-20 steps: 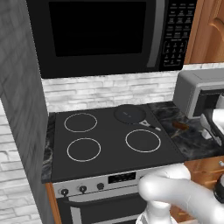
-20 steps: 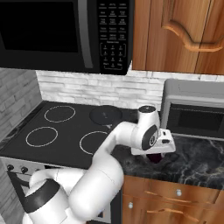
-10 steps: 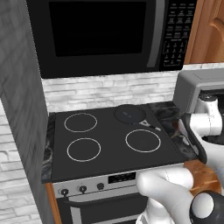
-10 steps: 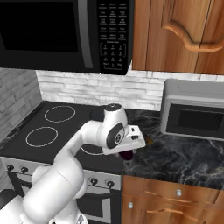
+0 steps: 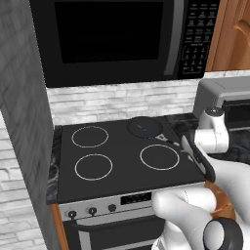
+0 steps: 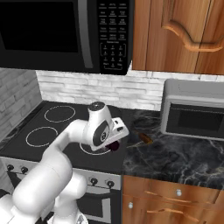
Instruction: Put the sweet potato and eggplant in the pan. Then turn on the rear right burner and set the heat to medium.
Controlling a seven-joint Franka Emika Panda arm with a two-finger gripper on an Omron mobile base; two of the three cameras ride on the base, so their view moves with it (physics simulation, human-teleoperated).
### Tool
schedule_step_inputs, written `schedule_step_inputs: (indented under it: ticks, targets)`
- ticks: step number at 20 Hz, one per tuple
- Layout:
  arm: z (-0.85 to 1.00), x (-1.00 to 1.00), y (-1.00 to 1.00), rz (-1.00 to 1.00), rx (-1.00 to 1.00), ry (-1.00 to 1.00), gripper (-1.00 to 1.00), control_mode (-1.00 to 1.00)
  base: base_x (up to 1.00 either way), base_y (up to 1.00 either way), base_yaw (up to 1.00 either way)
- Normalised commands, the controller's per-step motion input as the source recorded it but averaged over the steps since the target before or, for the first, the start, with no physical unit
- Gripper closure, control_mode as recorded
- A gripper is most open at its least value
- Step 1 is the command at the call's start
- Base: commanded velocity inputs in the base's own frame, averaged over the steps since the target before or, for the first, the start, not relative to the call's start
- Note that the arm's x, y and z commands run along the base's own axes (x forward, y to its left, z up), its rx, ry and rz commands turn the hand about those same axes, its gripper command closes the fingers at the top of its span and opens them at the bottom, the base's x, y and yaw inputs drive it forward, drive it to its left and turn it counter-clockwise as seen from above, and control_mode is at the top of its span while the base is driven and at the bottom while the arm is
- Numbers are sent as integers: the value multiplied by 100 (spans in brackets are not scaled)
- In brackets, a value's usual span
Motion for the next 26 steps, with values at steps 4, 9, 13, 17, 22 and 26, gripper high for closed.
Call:
schedule_step_inputs:
  ticks: [4, 9, 13, 17, 22, 26]
  targets:
    - [5, 32, 15, 16, 11, -19, 100, -100, 0, 0, 0]
    - [28, 9, 1, -2, 8, -10, 100, -100, 0, 0, 0]
    - [16, 11, 0, -35, 4, 7, 100, -100, 0, 0, 0]
    - [39, 14, 0, -48, 10, 13, 100, -100, 0, 0, 0]
    - [11, 22, 0, -48, 19, 2, 100, -100, 0, 0, 0]
    - [6, 29, 0, -37, 20, 0, 100, -100, 0, 0, 0]
